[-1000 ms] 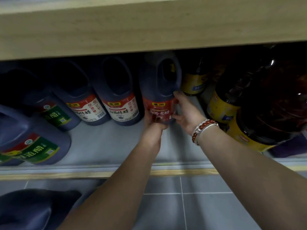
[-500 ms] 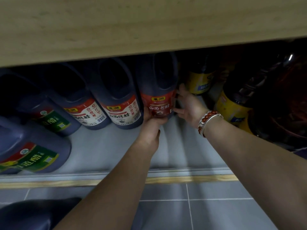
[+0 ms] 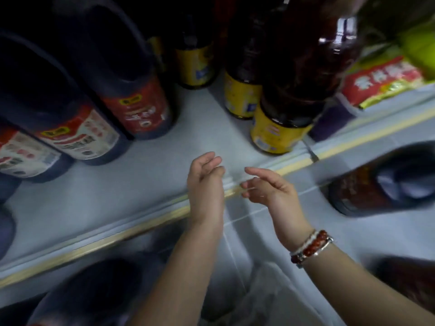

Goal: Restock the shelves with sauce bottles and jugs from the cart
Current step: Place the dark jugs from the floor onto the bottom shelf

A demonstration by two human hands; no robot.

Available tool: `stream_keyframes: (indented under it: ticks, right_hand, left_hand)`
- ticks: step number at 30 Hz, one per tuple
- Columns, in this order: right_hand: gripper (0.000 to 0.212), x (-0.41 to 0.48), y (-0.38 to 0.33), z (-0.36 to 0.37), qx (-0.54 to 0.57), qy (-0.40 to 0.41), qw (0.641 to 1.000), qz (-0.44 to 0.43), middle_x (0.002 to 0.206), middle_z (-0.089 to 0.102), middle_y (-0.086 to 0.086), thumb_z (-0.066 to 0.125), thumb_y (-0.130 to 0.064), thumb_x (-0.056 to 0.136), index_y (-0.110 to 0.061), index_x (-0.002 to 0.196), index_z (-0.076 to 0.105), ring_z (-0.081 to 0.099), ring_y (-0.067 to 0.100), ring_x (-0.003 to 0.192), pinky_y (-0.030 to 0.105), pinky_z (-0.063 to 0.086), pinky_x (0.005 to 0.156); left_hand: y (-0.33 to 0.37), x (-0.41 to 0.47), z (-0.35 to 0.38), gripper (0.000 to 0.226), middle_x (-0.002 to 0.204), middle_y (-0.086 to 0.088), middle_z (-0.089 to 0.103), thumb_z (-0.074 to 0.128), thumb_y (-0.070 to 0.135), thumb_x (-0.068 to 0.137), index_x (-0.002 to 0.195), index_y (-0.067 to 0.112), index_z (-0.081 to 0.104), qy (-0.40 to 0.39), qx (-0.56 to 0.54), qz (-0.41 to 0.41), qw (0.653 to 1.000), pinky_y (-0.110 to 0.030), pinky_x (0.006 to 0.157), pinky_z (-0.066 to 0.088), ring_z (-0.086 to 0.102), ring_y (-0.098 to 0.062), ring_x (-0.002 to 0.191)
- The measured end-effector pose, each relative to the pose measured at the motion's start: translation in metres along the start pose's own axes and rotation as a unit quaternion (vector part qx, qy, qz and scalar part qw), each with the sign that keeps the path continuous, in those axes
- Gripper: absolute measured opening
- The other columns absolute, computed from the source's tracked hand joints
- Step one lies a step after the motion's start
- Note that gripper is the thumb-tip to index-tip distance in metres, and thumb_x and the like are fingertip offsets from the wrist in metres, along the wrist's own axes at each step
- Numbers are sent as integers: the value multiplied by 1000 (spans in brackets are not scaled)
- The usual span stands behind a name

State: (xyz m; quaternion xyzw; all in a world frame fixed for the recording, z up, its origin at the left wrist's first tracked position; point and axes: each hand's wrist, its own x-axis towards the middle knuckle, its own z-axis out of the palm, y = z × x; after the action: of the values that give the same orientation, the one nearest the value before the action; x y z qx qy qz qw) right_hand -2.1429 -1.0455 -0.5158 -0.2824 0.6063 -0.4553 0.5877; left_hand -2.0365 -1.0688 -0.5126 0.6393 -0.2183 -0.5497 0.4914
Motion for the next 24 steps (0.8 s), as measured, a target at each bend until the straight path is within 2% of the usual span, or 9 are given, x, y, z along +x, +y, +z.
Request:
stream_keyframes:
  ticks: [4,7,11,12,14,16,19,22,24]
  right_hand:
    - [25,-11,11,-59,-3,99,994,50,72,61,9,43,3,89,-10,93,64,54,20,61,20,44,57]
    - [24,-21,11,-113,14,206,977,60,73,59,7,43,4,88,-14,88,60,54,19,59,25,41,58]
    - [23,-18,-2,-195,8,419,908,-7,101,53,12,51,0,82,-19,94,47,51,20,82,34,45,74]
    - [28,-17,-8,-210,6,433,901,-15,108,51,12,54,-2,82,-17,104,46,50,20,89,34,45,79]
    - [38,-11,-17,-230,6,399,917,-21,110,51,8,53,-2,81,-12,117,48,50,19,91,27,43,75]
    - [24,-2,-22,-232,-28,339,940,-17,105,57,12,54,-6,75,-15,96,60,54,22,88,24,42,67]
    - [2,8,-23,-227,-67,332,941,-24,124,51,21,60,-21,66,-20,65,59,58,28,95,31,45,74]
    - [21,13,-27,-227,-66,370,926,-26,119,56,21,66,-31,72,-19,57,57,62,24,81,30,47,68]
    - [27,12,-29,-223,-84,387,918,-31,99,62,19,63,-26,75,-18,52,51,58,22,73,31,44,65]
  left_hand:
    - [-20,-31,41,31,96,11,67,55,1,86,98,30,56,-188,74,3,979,-18,82,46,62,-7,96]
    - [-35,-54,87,28,95,7,64,51,-2,88,104,21,54,-292,99,-24,951,-11,75,44,59,-4,89]
    - [-51,-79,144,35,109,-1,58,49,-5,89,121,11,53,-376,133,-38,916,2,61,42,55,-5,90]
    - [-55,-82,157,39,117,-2,57,49,-4,90,126,10,51,-395,150,-37,906,3,63,41,54,-6,98]
    - [-63,-89,180,50,133,-1,50,49,-3,90,136,15,45,-431,189,-26,882,-5,84,42,48,-11,119]
    - [-67,-93,200,61,146,-4,40,48,-4,89,143,22,36,-448,231,-4,863,-20,101,34,38,-18,134]
    - [-66,-92,219,66,149,-6,35,42,-8,90,146,24,29,-460,270,23,845,-14,97,29,33,-19,137]
    - [-70,-91,223,67,150,-6,34,36,-10,88,145,25,32,-456,293,45,839,-26,108,32,34,-19,137]
    - [-76,-91,218,64,147,-10,36,37,-10,86,142,21,37,-425,285,54,858,-27,106,36,40,-21,133]
